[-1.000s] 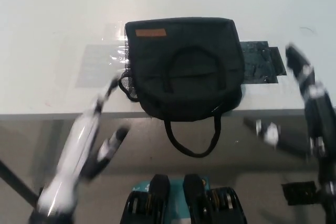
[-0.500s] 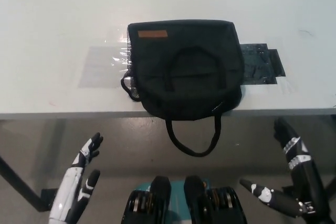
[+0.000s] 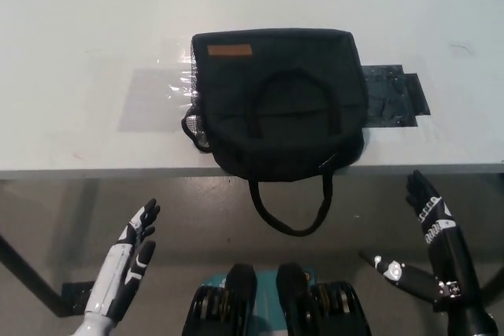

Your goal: A soft travel bag is kept infront of the robot in the middle of the desk and the robot uses both its hands to press it to reduce its size

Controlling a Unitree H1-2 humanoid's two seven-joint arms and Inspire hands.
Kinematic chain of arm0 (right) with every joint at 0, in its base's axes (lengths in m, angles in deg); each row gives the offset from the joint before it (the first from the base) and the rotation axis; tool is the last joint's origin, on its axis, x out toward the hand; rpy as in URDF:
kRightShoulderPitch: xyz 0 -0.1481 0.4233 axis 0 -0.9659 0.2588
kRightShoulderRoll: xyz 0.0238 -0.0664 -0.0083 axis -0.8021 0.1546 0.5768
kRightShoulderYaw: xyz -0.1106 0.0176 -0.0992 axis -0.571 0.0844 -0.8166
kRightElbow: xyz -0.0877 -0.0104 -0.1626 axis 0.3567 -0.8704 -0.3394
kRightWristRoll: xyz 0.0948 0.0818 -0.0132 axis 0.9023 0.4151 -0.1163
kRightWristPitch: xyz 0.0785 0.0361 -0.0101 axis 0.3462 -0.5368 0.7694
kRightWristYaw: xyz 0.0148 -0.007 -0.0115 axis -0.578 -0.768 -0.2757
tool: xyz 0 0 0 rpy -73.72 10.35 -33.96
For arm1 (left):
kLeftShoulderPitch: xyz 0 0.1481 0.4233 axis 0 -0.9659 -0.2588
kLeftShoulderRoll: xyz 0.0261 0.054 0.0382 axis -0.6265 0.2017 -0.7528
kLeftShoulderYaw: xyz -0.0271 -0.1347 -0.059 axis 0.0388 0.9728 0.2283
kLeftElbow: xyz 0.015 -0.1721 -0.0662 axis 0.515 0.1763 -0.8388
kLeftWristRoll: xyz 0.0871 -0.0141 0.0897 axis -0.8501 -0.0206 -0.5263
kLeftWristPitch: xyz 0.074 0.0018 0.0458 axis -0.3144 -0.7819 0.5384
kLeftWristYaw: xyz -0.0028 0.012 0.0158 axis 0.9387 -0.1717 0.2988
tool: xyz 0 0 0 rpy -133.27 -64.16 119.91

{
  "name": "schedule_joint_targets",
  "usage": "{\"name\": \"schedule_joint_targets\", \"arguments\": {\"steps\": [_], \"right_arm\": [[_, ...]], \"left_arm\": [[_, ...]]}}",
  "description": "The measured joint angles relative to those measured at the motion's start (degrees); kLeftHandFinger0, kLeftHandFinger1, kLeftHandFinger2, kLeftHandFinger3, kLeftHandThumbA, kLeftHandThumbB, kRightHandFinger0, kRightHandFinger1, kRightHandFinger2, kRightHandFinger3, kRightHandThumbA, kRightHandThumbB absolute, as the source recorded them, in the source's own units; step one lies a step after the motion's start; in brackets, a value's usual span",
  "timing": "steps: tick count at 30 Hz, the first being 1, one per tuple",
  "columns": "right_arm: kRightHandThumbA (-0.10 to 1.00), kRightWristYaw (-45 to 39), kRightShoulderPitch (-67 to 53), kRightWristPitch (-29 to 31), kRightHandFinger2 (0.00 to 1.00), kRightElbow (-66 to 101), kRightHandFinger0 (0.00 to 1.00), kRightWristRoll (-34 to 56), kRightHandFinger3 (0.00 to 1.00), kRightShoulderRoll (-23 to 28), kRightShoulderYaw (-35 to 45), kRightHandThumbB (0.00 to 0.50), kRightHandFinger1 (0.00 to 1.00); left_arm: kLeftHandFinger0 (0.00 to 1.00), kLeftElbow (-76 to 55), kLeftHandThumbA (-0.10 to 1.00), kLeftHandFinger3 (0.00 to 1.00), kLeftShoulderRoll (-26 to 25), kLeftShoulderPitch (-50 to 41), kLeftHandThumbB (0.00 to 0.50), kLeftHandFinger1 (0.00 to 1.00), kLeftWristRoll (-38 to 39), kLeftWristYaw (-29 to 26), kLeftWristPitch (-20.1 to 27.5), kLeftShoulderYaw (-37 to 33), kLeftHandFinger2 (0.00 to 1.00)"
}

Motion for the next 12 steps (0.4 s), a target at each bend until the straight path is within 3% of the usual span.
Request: {"name": "schedule_joint_targets", "arguments": {"steps": [12], "right_arm": [[1.0, -0.03, 0.02, 0.0, 1.0, -0.46, 1.0, -0.39, 1.0, 0.06, 0.07, 0.079, 1.0]], "left_arm": [[1.0, -0.04, 1.0, 1.0, 0.26, -0.02, 0.06, 1.0, 0.5, 1.99, -0.05, 0.94, 1.0]]}}
